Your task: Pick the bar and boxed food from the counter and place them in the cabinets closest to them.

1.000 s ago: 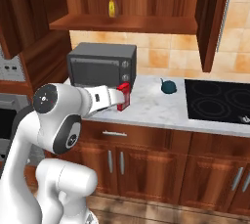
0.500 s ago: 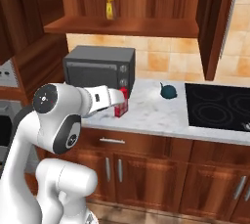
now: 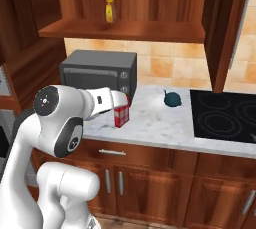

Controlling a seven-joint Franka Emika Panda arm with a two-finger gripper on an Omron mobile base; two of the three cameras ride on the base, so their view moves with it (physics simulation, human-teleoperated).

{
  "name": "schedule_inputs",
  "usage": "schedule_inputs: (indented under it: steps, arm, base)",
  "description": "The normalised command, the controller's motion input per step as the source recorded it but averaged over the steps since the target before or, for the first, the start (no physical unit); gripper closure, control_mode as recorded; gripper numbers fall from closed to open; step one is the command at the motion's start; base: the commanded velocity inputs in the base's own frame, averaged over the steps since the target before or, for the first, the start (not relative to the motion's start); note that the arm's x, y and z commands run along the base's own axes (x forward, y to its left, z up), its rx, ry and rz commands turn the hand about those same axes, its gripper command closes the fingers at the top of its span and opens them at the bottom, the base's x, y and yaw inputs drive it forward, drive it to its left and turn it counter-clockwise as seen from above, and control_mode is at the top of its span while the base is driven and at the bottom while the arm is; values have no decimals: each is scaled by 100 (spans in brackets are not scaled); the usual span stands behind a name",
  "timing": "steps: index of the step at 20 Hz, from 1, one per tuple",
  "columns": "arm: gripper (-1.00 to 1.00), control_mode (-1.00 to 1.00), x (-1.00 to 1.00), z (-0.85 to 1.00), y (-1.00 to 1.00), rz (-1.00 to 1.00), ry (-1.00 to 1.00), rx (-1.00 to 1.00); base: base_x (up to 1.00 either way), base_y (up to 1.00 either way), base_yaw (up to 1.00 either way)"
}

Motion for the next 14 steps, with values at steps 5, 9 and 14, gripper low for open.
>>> schedule_inputs:
  steps: [5, 9, 14]
  arm:
    - [-100, 100, 0, 0, 0, 0, 0, 0]
    - [-100, 100, 0, 0, 0, 0, 0, 0]
    - [-100, 100, 0, 0, 0, 0, 0, 0]
  base:
    - [41, 4, 0]
    - [40, 6, 0]
    - [39, 7, 0]
